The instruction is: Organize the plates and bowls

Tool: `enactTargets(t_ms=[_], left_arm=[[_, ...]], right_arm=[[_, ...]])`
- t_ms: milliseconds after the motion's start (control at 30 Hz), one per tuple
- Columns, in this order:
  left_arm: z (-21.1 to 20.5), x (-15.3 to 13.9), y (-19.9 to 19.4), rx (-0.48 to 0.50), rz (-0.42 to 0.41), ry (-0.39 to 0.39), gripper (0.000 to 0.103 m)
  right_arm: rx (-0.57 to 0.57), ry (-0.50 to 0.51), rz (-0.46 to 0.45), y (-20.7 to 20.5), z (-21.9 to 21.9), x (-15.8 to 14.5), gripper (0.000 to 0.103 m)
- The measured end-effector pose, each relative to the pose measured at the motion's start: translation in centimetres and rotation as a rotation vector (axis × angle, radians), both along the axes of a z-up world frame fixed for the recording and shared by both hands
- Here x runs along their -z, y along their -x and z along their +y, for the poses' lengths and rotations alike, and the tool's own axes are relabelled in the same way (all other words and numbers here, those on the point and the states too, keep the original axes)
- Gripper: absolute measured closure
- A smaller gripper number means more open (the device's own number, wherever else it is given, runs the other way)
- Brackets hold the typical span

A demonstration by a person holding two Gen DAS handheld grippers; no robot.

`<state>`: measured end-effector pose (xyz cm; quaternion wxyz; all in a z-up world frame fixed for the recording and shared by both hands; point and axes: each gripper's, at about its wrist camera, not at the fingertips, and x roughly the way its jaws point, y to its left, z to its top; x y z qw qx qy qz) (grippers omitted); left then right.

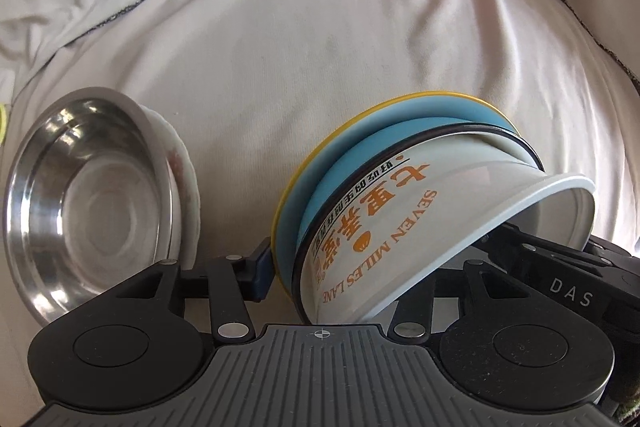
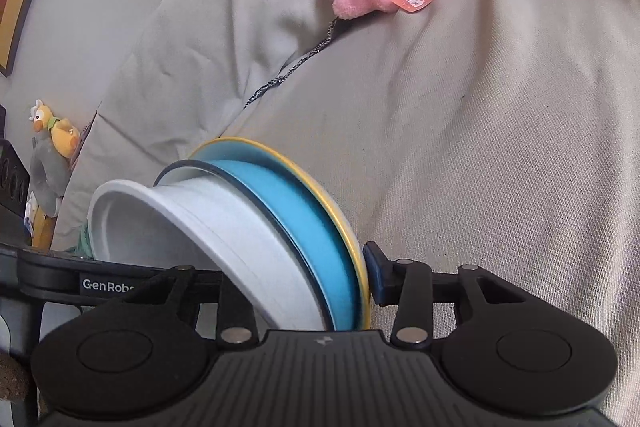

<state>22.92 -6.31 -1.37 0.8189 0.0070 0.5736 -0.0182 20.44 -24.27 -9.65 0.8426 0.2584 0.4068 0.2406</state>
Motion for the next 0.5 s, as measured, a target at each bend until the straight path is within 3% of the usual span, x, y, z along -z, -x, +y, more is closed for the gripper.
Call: enactTargets(t_ms=[100,233,500], left_arm=[[-0.5,-0.6,-0.1,0.009,-0.017,-0.031,0.061],[-1.4,-1.1,-0.4,0.021,-0.045,-0.056,0.061],[-3.7,-1.6,-0.7,0.087,-0.078,-0.114,0.054]], right_arm=[[0.013,-0.023,0.011,-0.2,-0.6,0.4,0.062],[0.032,-0.023,0.021,-0.2,-0.9,0.6,0.062],[0.077,-0.032,0.043,-1.0,-1.7,0.8,0.063]])
